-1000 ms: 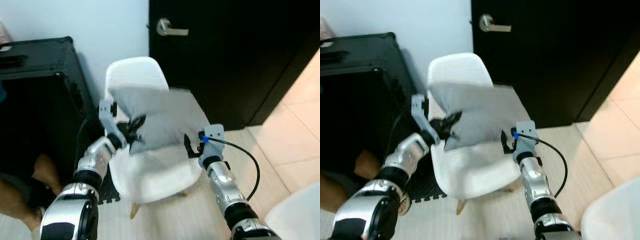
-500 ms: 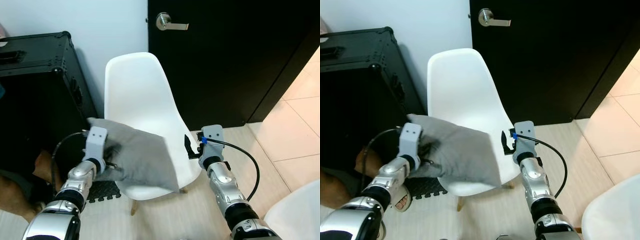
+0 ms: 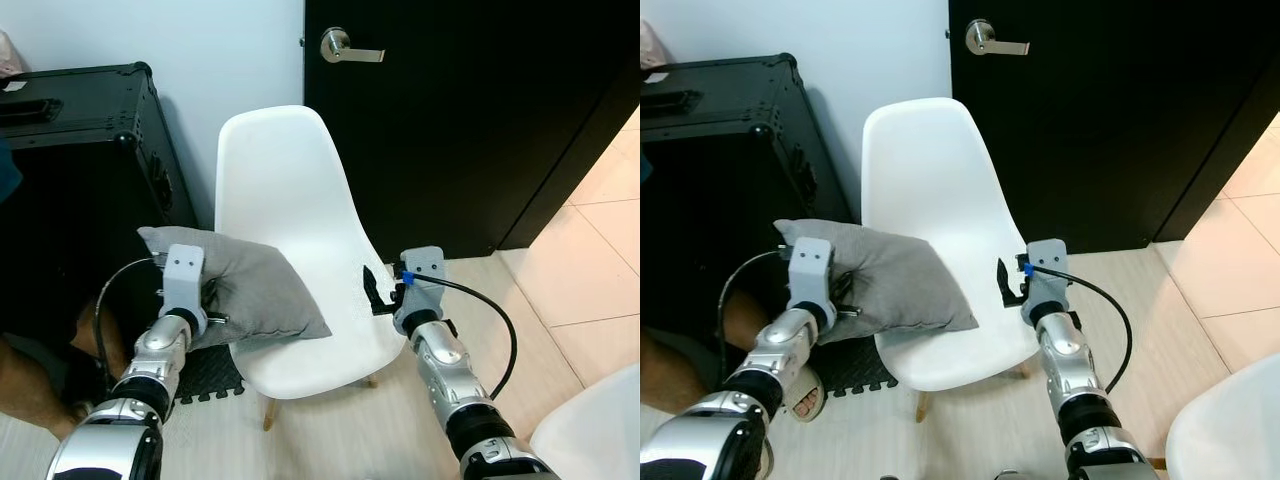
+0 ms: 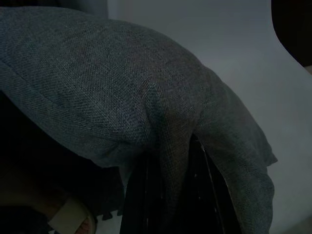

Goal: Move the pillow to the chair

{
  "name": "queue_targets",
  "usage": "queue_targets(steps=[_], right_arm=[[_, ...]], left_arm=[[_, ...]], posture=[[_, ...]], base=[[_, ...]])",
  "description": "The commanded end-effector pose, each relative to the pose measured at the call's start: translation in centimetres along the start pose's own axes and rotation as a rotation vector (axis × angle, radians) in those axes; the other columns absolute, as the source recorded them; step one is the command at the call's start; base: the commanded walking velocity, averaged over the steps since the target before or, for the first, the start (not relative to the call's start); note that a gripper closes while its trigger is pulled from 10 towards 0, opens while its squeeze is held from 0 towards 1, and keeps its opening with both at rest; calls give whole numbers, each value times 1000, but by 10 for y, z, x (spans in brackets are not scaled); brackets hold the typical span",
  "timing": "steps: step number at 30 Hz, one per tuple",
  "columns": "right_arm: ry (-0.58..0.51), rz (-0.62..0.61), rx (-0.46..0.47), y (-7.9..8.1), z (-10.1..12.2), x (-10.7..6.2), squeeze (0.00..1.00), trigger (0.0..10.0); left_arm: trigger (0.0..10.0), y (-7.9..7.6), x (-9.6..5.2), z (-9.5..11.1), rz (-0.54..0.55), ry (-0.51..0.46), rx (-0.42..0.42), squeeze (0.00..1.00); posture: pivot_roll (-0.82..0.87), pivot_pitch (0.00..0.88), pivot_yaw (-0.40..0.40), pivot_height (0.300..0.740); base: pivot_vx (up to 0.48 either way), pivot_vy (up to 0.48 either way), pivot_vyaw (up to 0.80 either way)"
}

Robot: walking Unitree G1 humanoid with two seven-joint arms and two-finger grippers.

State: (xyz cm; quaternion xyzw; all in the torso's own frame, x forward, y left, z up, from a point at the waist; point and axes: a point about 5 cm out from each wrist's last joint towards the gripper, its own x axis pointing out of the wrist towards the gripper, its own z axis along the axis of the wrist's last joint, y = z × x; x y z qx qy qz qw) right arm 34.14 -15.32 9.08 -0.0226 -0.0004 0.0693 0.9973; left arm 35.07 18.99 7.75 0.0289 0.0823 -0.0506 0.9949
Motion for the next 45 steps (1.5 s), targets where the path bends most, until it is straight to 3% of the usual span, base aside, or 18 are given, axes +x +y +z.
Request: queue_targets(steps=[1, 27, 41, 45], right_arm=[[18, -11, 18, -1, -6, -4, 0, 10000], [1, 11, 39, 8, -1, 1, 0, 10000], [-12, 27, 37, 7, 1, 2, 0, 10000], [-20, 25, 47, 7, 3, 2, 0, 10000]], left_arm=[[10000, -2, 3, 10, -5, -62, 19, 0], [10000, 2, 7, 29, -6, -138, 40, 0], [10000, 3, 7, 30, 3, -146, 34, 0], [10000, 8, 8, 38, -5, -180, 41, 0]], posture=[[-32, 146, 7, 715], [-13, 118, 5, 600], [-16, 129, -1, 595], [-23, 136, -4, 595]], base=[[0, 0, 0], [0, 0, 0], [0, 0, 0], [0, 0, 0]])
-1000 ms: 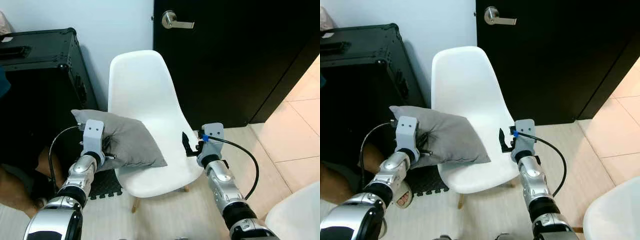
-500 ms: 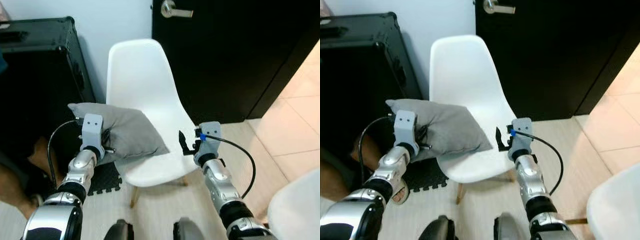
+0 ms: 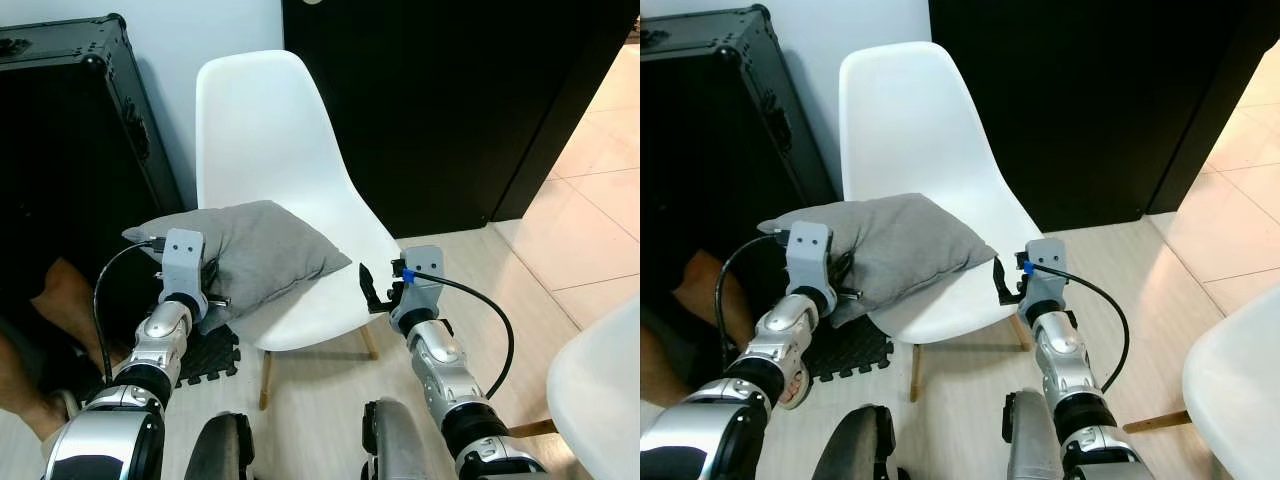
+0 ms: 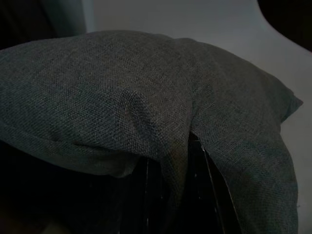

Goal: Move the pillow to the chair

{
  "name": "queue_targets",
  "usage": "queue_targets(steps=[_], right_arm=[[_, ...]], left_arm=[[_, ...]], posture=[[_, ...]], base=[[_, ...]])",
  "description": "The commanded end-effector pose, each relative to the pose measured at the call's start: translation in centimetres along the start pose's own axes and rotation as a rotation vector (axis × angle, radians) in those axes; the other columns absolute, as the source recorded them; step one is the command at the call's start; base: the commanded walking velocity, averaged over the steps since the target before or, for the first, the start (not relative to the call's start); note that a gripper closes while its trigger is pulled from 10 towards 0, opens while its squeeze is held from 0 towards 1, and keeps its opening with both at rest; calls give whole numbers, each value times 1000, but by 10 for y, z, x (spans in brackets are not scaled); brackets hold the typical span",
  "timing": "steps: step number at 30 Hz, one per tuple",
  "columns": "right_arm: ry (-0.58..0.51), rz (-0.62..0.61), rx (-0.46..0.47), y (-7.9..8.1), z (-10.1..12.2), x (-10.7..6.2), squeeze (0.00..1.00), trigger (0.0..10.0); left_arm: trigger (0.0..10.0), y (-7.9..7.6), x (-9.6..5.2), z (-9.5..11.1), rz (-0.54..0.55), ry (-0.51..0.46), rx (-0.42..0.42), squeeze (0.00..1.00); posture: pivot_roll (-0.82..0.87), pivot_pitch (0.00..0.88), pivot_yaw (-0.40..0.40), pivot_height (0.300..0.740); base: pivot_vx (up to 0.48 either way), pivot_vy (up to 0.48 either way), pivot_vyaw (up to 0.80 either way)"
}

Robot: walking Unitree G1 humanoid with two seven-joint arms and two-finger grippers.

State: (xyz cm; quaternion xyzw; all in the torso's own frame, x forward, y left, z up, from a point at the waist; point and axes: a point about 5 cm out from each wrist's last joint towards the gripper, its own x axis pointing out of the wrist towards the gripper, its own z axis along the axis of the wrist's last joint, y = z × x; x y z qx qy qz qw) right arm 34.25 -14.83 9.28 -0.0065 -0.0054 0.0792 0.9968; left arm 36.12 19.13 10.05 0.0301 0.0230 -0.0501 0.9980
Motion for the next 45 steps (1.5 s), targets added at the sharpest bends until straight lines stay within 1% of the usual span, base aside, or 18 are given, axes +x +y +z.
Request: queue_targets(steps=[1, 3, 5, 6, 9, 11, 12, 13, 14, 16, 22, 25, 28, 33, 34, 35, 36, 45], right_arm=[[-7, 6, 15, 3, 1, 0, 0, 10000], [-20, 14, 11, 2, 3, 0, 0, 10000], [-20, 14, 11, 2, 3, 0, 0, 10000], [-23, 21, 3, 1, 4, -1, 0, 10000], [-18, 24, -6, 0, 2, -4, 0, 10000], [-18, 24, -6, 0, 2, -4, 0, 10000], [-15, 27, -13, -1, 0, -7, 0, 10000], [-15, 27, -13, -1, 0, -7, 0, 10000], [-14, 28, -15, -1, -1, -8, 0, 10000], [-12, 27, -17, -2, -2, -10, 0, 10000], [-10, 25, -21, -2, -3, -12, 0, 10000], [-9, 26, -21, -1, -3, -13, 0, 10000], [-9, 28, -20, 0, -2, -13, 0, 10000], [-7, 35, -20, 1, -2, -13, 0, 10000], [-7, 37, -20, 2, -2, -13, 0, 10000], [-6, 39, -20, 2, -2, -12, 0, 10000], [-5, 40, -21, 2, -2, -12, 0, 10000], [-3, 40, -20, 4, -1, -10, 0, 10000]], left_arm=[[10000, 4, 4, 14, -11, -62, 32, 0], [10000, 12, 10, 33, 16, -134, -2, 0], [10000, 12, 10, 33, 16, -134, -2, 0], [10000, 19, 17, 58, 45, -210, -15, 0], [10000, 24, 24, 81, 66, -257, -21, 0], [10000, 24, 24, 81, 66, -257, -21, 0], [10000, 10, 31, 98, -73, -284, -20, 0], [10000, 10, 31, 98, -73, -284, -20, 0], [10000, -1, 34, 99, -174, -266, 0, 0], [10000, -19, 35, 89, -305, -188, 74, 0], [10000, -29, 28, 55, -348, -61, 97, 0], [10000, -27, 24, 43, -342, -22, 75, 0], [10000, -20, 18, 26, -324, 58, 115, 0], [10000, -4, 13, 17, -243, 105, 118, 0], [10000, 0, 13, 17, -222, 105, 114, 204], [10000, 2, 13, 17, -213, 103, 112, 204], [10000, 4, 13, 20, -208, 96, 94, 1000], [10000, 6, 16, 28, -179, 55, 43, 1000]], posture=[[-23, 136, -4, 595], [-40, 149, -11, 595], [-40, 149, -11, 595], [-53, 165, -18, 595], [-62, 173, -21, 595], [-62, 173, -21, 595], [-71, 181, -19, 595], [-71, 181, -19, 595], [-73, 183, -17, 595], [-77, 188, -15, 595], [-83, 191, -13, 595], [-80, 191, -13, 595], [-78, 190, -14, 595], [-73, 188, -21, 595], [-70, 188, -23, 595], [-70, 188, -23, 595], [-68, 187, -24, 595], [-64, 178, -19, 595]], base=[[0, 0, 0], [0, 0, 0], [0, 0, 0], [0, 0, 0], [0, 0, 0], [0, 0, 0], [0, 0, 0], [0, 0, 0], [0, 0, 0], [0, 0, 0], [0, 0, 0], [0, 0, 0], [0, 0, 0], [0, 0, 0], [0, 0, 0], [0, 0, 0], [0, 0, 0], [0, 0, 0]])
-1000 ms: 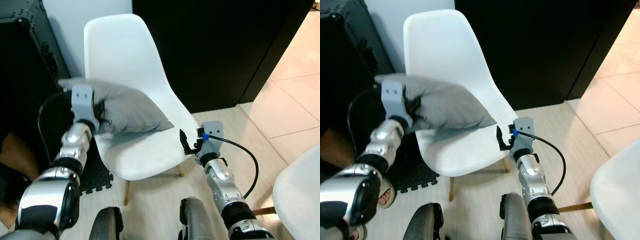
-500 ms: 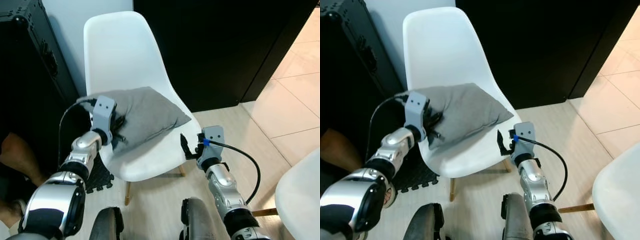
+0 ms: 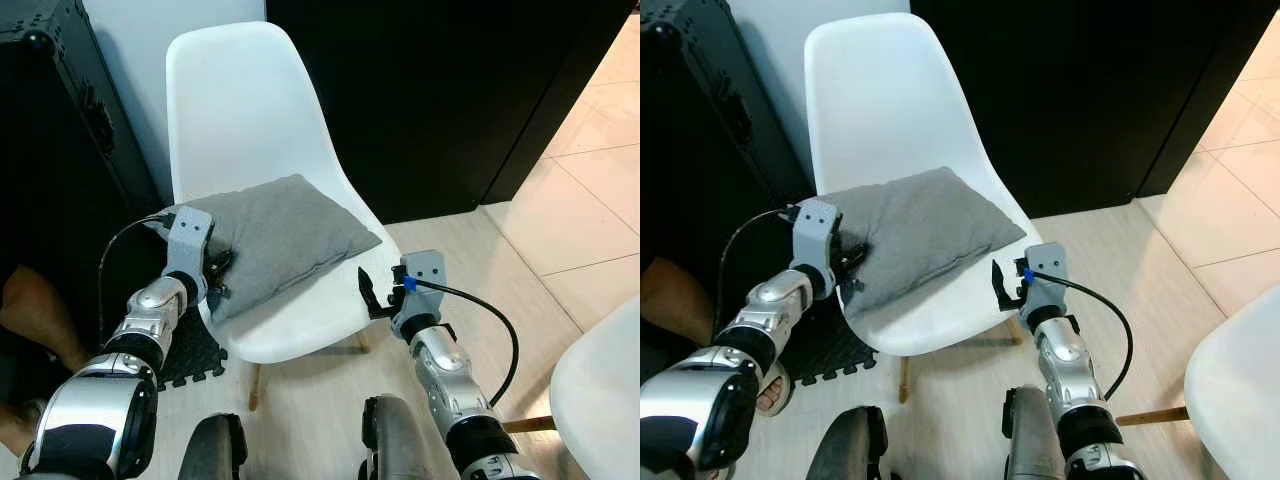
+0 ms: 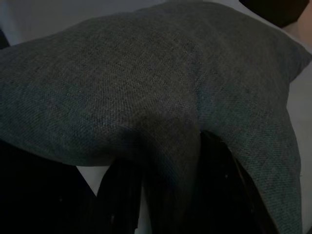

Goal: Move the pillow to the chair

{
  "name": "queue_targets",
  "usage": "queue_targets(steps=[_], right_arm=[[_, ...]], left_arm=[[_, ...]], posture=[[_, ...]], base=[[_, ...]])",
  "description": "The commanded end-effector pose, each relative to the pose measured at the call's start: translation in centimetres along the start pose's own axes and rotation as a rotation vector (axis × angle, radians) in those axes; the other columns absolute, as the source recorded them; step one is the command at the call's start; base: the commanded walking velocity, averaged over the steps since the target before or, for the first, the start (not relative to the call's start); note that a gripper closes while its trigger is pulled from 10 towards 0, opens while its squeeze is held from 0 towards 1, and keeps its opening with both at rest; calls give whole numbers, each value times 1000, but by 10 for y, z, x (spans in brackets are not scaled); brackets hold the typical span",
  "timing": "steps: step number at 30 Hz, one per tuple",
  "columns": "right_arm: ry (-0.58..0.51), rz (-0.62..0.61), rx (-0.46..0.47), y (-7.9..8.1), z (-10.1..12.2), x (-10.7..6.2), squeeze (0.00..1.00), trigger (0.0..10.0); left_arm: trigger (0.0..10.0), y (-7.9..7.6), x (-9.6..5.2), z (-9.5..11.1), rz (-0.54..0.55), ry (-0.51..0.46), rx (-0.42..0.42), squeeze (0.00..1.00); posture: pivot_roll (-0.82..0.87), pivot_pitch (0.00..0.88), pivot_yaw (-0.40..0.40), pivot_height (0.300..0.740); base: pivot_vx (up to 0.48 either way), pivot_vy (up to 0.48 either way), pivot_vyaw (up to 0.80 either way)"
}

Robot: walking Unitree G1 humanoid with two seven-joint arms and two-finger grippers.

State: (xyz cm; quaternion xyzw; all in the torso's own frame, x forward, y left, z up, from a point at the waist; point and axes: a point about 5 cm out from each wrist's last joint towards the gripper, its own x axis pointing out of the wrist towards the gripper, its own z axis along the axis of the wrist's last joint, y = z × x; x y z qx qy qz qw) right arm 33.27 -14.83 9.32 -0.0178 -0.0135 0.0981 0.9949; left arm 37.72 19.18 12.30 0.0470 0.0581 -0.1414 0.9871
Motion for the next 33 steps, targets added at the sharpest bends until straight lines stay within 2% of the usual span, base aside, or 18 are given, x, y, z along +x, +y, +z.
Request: queue_targets(steps=[1, 7, 9, 11, 12, 14, 15, 19, 21, 25, 27, 28, 29, 31, 33], right_arm=[[12, 1, 5, 2, -2, 0, 0, 10000], [21, 2, 4, 3, -3, 1, 0, 10000], [28, 7, 4, 5, -3, 2, 0, 10000], [29, 9, 7, 5, -4, 3, 0, 10000], [33, 12, 11, 7, -4, 4, 0, 10000], [34, 12, 11, 7, -4, 4, 0, 10000], [37, 14, 15, 8, -4, 5, 0, 10000], [40, 21, 26, 10, -5, 6, 0, 10000], [40, 22, 28, 10, -5, 7, 0, 10000], [40, 23, 32, 11, -5, 7, 0, 10000], [44, 29, 38, 13, -5, 8, 0, 10000], [44, 29, 38, 13, -5, 8, 0, 10000], [45, 30, 41, 13, -5, 9, 0, 10000], [46, 31, 43, 14, -5, 9, 0, 10000], [47, 36, 45, 15, -5, 10, 0, 10000]], left_arm=[[10000, 3, 0, 5, 9, -11, 11, 1000], [10000, 6, -2, 2, 17, -11, 9, 1000], [10000, 10, -4, -4, 61, 28, -4, 1000], [10000, 11, -6, -8, 64, 45, -23, 1000], [10000, 11, -8, -17, 63, 107, -43, 1000], [10000, 11, -8, -19, 63, 123, -47, 1000], [10000, 11, -11, -24, 52, 152, -44, 0], [10000, 15, -14, -30, 54, 200, -94, 0], [10000, 19, -15, -27, 68, 185, -172, 0], [10000, 21, -15, -25, 61, 174, -213, 0], [10000, 22, -18, -24, -16, 186, -106, 0], [10000, 22, -18, -24, -16, 186, -106, 0], [10000, 23, -19, -23, -29, 180, -86, 1000], [10000, 29, -18, -18, 26, 152, -77, 1000], [10000, 34, -15, -7, 100, 97, -128, 1000]], posture=[[-64, 178, -19, 595], [-50, 161, -19, 595], [-44, 156, -15, 595], [-43, 154, -15, 595], [-37, 145, -12, 595], [-37, 145, -12, 595], [-26, 138, -11, 595], [-17, 128, -9, 595], [-10, 121, -6, 595], [-6, 117, -4, 595], [1, 114, -5, 595], [1, 114, -5, 595], [2, 114, -5, 595], [8, 113, -7, 595], [8, 112, -4, 595]], base=[[0, 0, 0], [0, 0, 0], [0, 0, 0], [0, 0, 0], [0, 0, 0], [0, 0, 0], [0, 0, 0], [0, 0, 0], [0, 0, 0], [0, 0, 0], [0, 0, 0], [0, 0, 0], [0, 0, 0], [0, 0, 0], [0, 0, 0]])
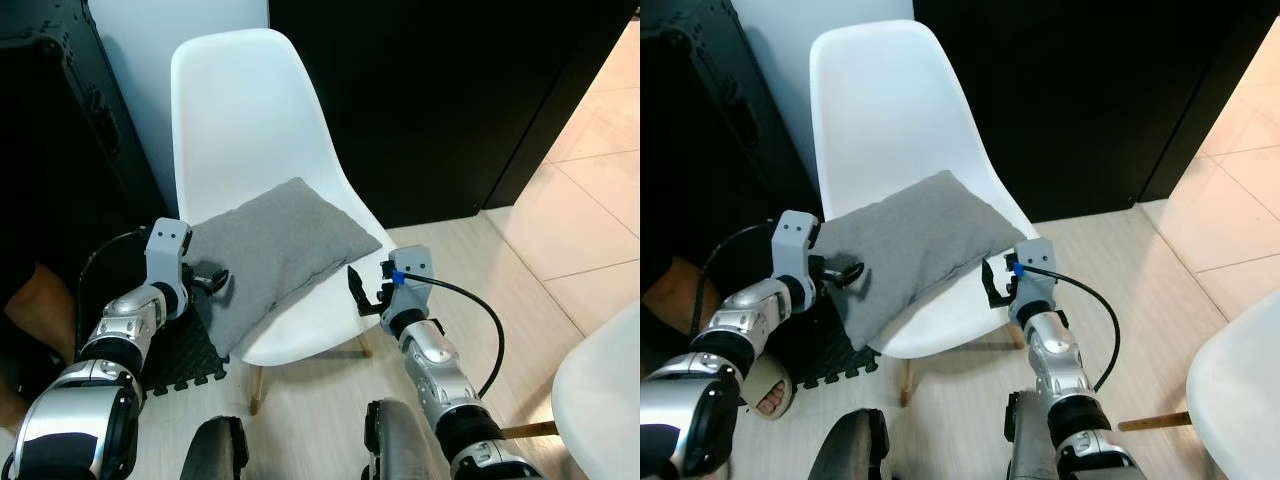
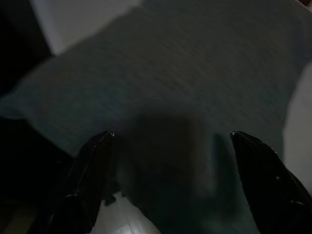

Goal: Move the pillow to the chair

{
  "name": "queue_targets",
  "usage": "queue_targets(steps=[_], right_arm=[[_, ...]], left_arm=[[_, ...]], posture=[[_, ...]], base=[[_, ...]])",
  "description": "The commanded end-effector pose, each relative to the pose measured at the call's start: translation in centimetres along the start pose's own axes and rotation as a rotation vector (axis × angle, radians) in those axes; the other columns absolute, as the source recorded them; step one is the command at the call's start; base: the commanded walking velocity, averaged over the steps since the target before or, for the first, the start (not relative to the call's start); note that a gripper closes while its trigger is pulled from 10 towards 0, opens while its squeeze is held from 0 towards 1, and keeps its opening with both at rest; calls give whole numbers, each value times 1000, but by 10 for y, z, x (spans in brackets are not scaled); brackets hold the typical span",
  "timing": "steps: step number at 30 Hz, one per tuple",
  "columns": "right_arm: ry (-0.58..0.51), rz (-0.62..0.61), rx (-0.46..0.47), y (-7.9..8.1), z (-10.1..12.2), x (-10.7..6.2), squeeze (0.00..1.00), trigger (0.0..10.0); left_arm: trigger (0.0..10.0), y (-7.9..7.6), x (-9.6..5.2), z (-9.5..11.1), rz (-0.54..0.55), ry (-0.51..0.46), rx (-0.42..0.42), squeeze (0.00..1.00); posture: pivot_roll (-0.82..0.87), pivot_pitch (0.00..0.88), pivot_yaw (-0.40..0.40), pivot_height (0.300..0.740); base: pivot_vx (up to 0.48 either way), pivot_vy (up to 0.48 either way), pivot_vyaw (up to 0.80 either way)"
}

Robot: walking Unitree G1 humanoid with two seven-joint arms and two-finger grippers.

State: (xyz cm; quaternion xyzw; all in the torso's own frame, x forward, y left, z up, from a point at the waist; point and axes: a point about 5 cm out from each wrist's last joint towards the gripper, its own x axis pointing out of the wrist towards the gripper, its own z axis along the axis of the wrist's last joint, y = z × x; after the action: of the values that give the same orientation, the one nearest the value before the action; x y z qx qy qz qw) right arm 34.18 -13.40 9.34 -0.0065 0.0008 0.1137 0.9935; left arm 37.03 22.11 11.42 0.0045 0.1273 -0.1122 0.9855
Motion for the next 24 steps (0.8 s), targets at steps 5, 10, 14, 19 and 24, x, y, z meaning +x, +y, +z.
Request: queue_targets(steps=[5, 10, 14, 19, 24], right_arm=[[18, 4, 25, 3, -6, -2, 0, 10000], [10, -45, 25, -6, -7, -6, 0, 10000], [4, -59, 33, -7, -8, -7, 0, 10000], [1, -74, 48, -6, -11, -9, 0, 10000], [0, -53, 59, -1, -15, -12, 0, 10000]], left_arm=[[10000, 6, 0, 16, 12, -111, -225, 0], [10000, 14, -6, 24, 215, -254, -353, 0], [10000, 0, -11, 15, 282, -262, -105, 0], [10000, -17, -19, 4, 363, -307, 13, 0], [10000, -31, -26, -22, 434, -282, -58, 0]], posture=[[7, 105, 7, 595], [22, 88, 5, 595], [23, 71, 5, 595], [26, 45, 2, 595], [35, 24, 2, 595]], base=[[0, 0, 0], [0, 0, 0], [0, 0, 0], [0, 0, 0], [0, 0, 0]])
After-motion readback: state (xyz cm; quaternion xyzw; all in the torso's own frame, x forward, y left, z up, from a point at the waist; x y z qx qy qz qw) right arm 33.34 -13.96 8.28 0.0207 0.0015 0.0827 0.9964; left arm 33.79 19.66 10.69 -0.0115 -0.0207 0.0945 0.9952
